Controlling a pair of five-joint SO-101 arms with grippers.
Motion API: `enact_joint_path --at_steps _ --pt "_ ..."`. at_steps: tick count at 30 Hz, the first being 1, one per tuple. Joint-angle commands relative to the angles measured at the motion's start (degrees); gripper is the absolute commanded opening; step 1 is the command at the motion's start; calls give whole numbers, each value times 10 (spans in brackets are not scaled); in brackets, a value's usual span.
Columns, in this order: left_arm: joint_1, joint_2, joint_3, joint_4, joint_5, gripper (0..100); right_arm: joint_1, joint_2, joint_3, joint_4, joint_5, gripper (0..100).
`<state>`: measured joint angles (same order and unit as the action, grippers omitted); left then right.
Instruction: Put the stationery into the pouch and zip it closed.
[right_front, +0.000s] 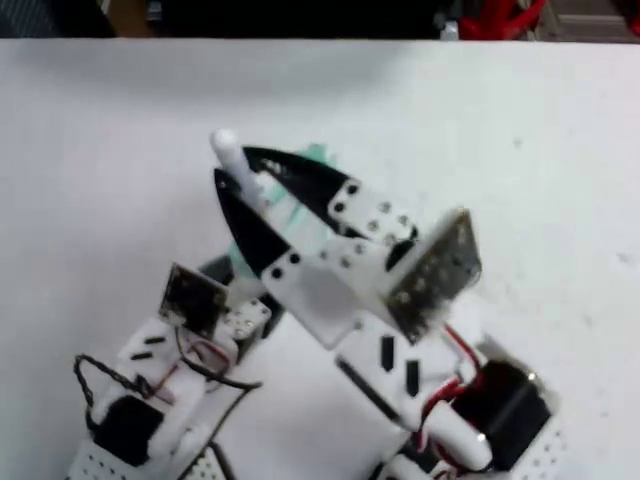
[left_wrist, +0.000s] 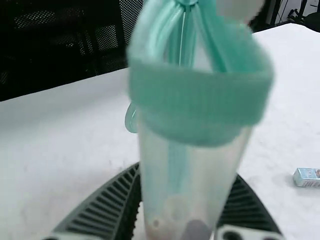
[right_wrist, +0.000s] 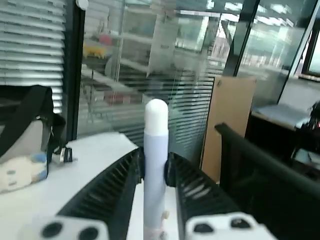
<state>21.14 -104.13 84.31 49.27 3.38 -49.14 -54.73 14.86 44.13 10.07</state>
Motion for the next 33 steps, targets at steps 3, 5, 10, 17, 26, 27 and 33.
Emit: enact_joint_path --at_steps 3,5,10,17,26,27,33 --pt "3 -4 -26 -1 2 217 32 -11 40 -13 -8 17" --pt "3 -4 -26 -1 2 217 59 -11 60 -15 -8 17" --pt "2 -4 -27 -1 2 217 117 -12 67 -15 -7 19" --pt "2 -4 -27 -2 2 217 113 -9 81 58 -6 122" --pt "2 -4 -27 -2 2 217 115 -24 43 95 -6 255" --pt "2 -4 -27 -2 2 217 116 -25 36 96 -6 252" --pt "2 -4 -27 -1 2 217 176 -21 18 118 -6 244"
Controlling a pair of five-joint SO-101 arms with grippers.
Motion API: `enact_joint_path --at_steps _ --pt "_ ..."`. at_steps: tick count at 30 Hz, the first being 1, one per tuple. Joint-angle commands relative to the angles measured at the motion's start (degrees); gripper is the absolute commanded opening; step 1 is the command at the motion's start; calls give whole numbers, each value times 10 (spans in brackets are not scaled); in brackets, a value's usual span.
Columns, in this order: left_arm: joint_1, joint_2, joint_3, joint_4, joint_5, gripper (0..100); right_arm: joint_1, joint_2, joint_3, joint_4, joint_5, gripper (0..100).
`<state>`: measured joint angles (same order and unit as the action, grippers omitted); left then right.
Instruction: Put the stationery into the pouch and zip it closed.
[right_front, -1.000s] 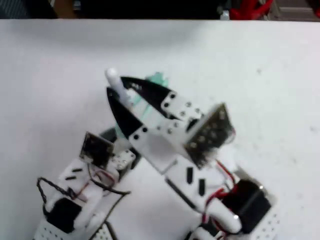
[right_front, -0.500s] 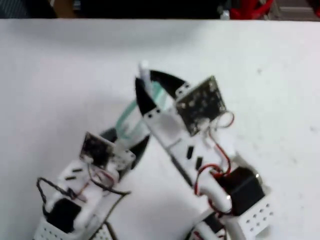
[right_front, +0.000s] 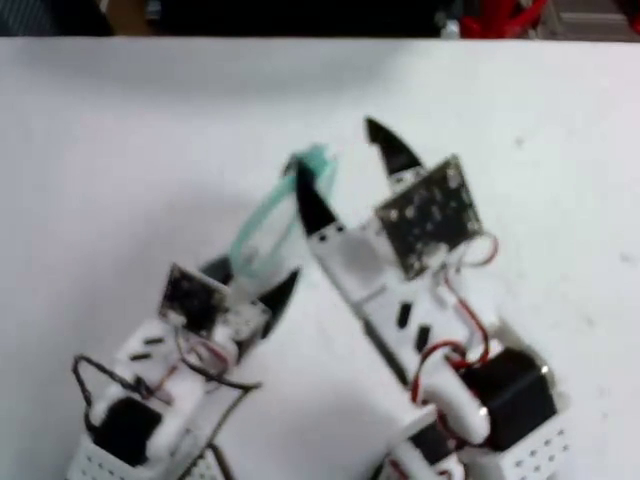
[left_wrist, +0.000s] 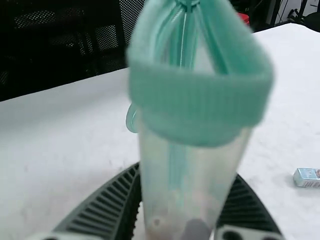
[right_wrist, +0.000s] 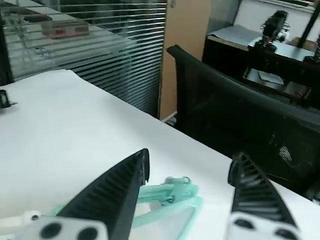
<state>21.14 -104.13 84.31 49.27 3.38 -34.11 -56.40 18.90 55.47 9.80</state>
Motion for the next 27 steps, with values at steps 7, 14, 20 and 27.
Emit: enact_joint_path --at_steps 7,14,20,27 --pt "2 -4 -27 0 0 217 204 0 3 95 76 244" --pt "2 -4 -27 -2 -3 192 345 8 187 92 224 243" --pt "2 -4 -26 -2 -1 192 407 80 291 115 337 193" --pt "2 -4 -25 -2 -2 193 427 197 348 95 514 196"
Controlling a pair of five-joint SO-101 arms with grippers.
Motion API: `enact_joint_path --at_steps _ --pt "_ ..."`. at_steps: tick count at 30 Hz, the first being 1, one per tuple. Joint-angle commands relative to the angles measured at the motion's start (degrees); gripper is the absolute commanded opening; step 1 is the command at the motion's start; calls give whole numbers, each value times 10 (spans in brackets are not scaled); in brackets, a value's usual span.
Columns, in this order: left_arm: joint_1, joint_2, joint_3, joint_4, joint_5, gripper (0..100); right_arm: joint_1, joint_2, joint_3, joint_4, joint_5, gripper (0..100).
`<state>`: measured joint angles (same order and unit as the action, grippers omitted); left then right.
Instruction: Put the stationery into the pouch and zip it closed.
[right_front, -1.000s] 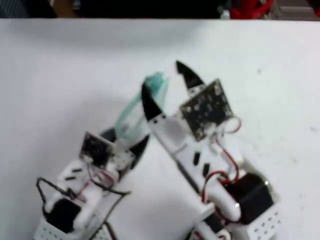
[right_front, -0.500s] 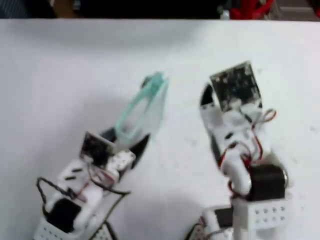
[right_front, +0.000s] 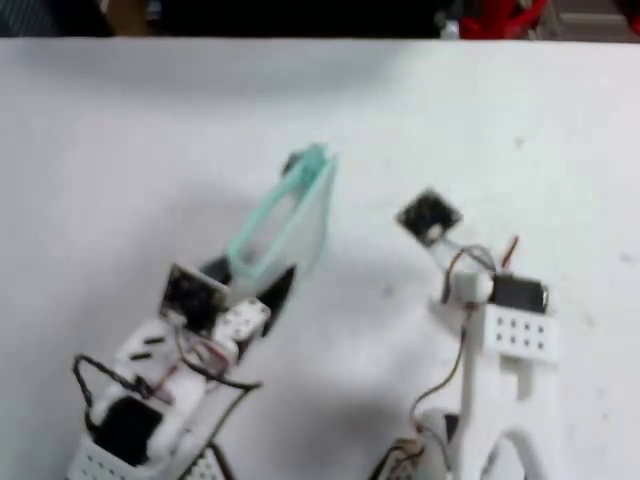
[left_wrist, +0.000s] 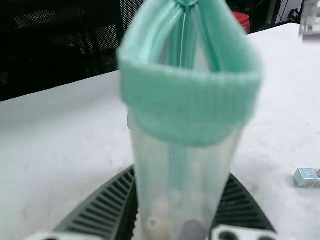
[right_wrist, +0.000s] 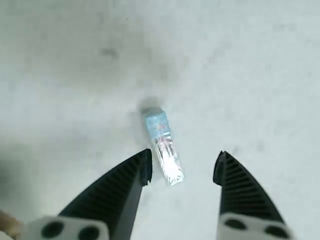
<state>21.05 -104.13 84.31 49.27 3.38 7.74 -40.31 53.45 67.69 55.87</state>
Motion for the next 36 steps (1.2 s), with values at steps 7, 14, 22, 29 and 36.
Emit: enact_joint_path --at_steps 7,14,22,29,36 --pt "3 -4 -25 -2 -2 194 24 206 -10 -133 62 298" --pt "3 -4 -25 -2 -2 194 10 354 -79 -168 62 270" --pt "3 -4 -25 -2 -2 194 15 367 -126 -167 56 26" --pt "3 -4 -25 -2 -2 195 10 148 -229 -44 -48 18" --pt "5 -4 -25 -2 -2 195 -89 -109 -326 30 -199 18"
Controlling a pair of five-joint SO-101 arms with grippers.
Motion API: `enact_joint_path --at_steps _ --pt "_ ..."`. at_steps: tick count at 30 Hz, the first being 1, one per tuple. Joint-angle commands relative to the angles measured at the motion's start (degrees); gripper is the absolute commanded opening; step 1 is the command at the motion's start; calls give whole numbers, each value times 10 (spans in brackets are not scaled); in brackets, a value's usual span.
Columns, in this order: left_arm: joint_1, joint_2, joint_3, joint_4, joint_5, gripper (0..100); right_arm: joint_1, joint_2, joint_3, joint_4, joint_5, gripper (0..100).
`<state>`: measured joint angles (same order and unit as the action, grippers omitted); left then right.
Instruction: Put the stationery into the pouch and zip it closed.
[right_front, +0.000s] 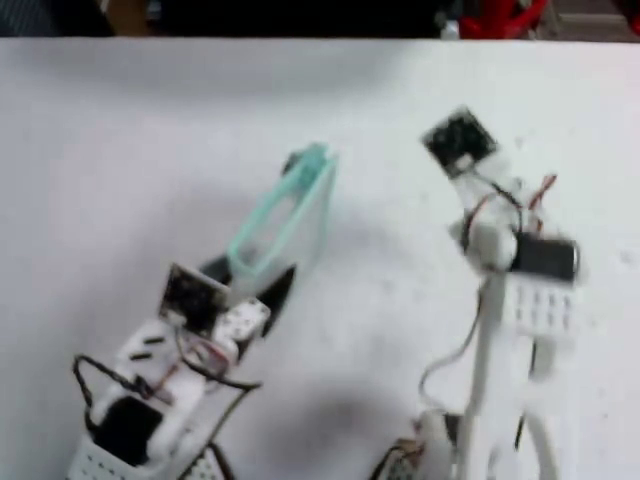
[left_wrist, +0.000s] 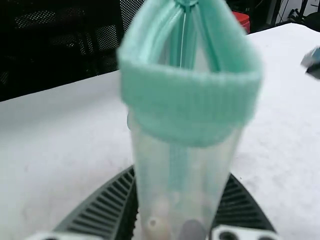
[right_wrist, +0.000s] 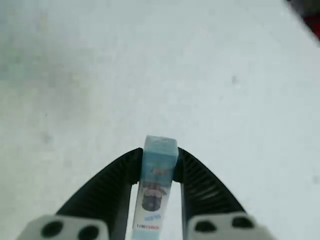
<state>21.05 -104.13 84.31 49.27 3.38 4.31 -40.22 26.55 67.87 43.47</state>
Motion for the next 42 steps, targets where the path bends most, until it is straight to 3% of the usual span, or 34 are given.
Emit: enact_joint_path --at_steps 1,6,12,15,19,28,36,42 --pt "6 -4 -25 -2 -2 195 -87 -135 -78 44 -109 18" --pt "6 -4 -25 -2 -2 194 -252 -211 -171 47 -229 18" --pt "7 -4 -25 -2 -2 194 -408 -211 -179 -58 -358 18" --pt "4 -4 -25 -2 -2 195 -451 -196 -137 -130 -370 18" --pt "3 -4 -26 -2 3 196 -458 -163 -66 -204 -370 18" --pt "3 -4 -30 2 22 221 -443 -128 25 -261 -370 18" --pt "3 -4 -29 0 19 221 -400 -129 63 -254 -372 18" --pt "3 -4 -27 -1 19 221 -445 -130 71 -212 -369 22"
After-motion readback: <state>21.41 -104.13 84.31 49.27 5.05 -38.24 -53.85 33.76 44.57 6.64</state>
